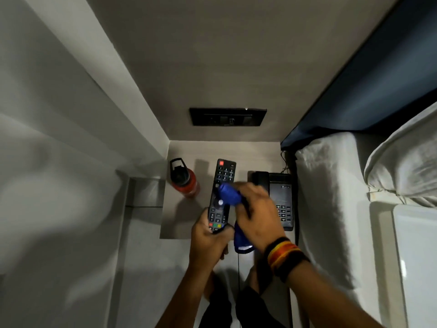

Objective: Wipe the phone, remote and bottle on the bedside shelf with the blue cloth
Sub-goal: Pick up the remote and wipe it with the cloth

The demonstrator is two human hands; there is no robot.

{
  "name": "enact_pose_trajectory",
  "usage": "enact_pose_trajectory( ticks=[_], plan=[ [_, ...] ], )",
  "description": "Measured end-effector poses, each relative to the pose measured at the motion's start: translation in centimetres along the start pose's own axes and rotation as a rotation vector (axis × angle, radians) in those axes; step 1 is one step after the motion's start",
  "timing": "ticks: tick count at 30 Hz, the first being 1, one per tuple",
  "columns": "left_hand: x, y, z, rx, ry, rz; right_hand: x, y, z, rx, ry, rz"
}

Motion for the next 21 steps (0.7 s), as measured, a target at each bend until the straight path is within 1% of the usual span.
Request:
enact_pose_trajectory(
  ticks=[2, 3, 6, 10, 12, 16, 20, 21],
  plan=[
    [-0.6, 0.6, 1.4, -0.010, 0.013, -0.005, -2.1, -1.0, -0.2, 0.017, -0.003, 0.090],
    [-0.8, 0.8, 1.9, -0.016, 0.012, -0.011, -3.1, -1.0, -0.4, 0.051, -0.008, 0.080],
    [-0.9, 1.2, 2.1, -0.023, 0.004, -0.021, -4.7, 0.2, -0.3, 0.234, -0.021, -0.031],
    [-0.8, 0.7, 1.0, -0.040, 0.015, -0.003, -3.1, 1.5, 0.2, 0.311, 0.000, -0.004],
    [-0.6, 0.7, 0.3, -0.054, 0.009, 0.000, -1.9, 2.1, 0.6, 0.303, 0.009, -0.017],
    [-0.3, 0.3, 0.2, -0.074, 0.034, 0.014, -0.6, 1.9, 0.5, 0.186, -0.002, -0.045],
    [0.0, 0.5, 0.4, -0.089, 0.044, -0.014, -2.0, 0.4, -0.5, 0.103, -0.007, 0.100],
    [0.2, 0.6, 0.4, -0.084, 0.048, -0.020, -2.4, 0.4, -1.1, 0.094, -0.010, 0.113]
  ],
)
Point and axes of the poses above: each hand's wrist, its own x-axis away from the middle knuckle, its own y-axis out of the palm, z = x × y, the point moved 5 cm from there along -x, towards the middle knuckle, and after that the axes turned 13 degrees about -x, right-handed, at the moved point
